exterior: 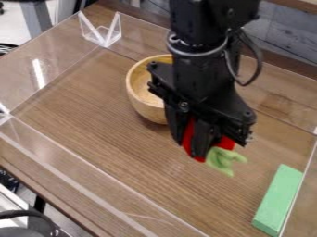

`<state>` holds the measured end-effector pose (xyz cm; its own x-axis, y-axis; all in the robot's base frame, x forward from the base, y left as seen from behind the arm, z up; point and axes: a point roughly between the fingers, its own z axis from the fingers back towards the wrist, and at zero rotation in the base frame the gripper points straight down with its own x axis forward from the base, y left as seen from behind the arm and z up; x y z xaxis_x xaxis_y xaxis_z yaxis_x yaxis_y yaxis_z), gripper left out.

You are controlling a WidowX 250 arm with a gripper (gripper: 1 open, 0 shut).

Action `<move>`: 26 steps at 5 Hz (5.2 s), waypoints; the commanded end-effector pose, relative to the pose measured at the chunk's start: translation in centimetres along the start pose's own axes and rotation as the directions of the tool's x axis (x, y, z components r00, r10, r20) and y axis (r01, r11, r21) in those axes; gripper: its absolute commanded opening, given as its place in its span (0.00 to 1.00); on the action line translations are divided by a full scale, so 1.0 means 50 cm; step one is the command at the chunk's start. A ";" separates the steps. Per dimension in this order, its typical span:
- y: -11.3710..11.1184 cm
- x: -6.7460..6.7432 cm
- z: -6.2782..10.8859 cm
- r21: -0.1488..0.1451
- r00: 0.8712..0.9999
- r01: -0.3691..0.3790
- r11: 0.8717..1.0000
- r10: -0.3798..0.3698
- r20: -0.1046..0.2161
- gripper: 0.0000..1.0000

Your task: Move the red fruit to the left

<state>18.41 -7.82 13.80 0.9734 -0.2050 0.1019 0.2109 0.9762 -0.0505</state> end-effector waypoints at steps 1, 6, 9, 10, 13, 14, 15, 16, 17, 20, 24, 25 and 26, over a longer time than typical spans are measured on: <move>0.045 0.014 0.039 -0.002 0.998 -0.035 0.999 0.035 0.056 0.00; 0.367 0.019 0.031 0.055 0.982 -0.185 0.981 0.183 0.037 0.00; 0.433 0.056 -0.016 0.036 0.973 -0.231 0.972 0.230 0.025 0.00; 0.454 0.066 -0.036 0.031 0.969 -0.245 0.969 0.245 0.020 0.00; 0.521 0.088 -0.098 0.030 0.958 -0.286 0.958 0.286 0.000 0.00; 0.541 0.096 -0.113 0.028 0.954 -0.300 0.953 0.301 -0.004 0.00; 0.555 0.105 -0.122 0.024 0.950 -0.313 0.950 0.313 -0.005 0.00; 0.563 0.113 -0.131 0.018 0.947 -0.320 0.947 0.320 -0.008 0.00; 0.574 0.117 -0.140 0.014 0.944 -0.329 0.944 0.330 -0.012 0.00; 0.599 0.118 -0.142 -0.001 0.934 -0.356 0.934 0.356 -0.014 0.00; 0.605 0.128 -0.090 -0.003 0.931 -0.364 0.931 0.364 0.012 1.00; 0.605 0.131 -0.063 -0.006 0.931 -0.363 0.932 0.363 0.034 1.00; 0.602 0.136 -0.034 -0.008 0.932 -0.358 0.934 0.358 0.057 1.00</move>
<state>31.08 19.18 8.10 0.9862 0.1586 0.0470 -0.1513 0.9796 -0.1323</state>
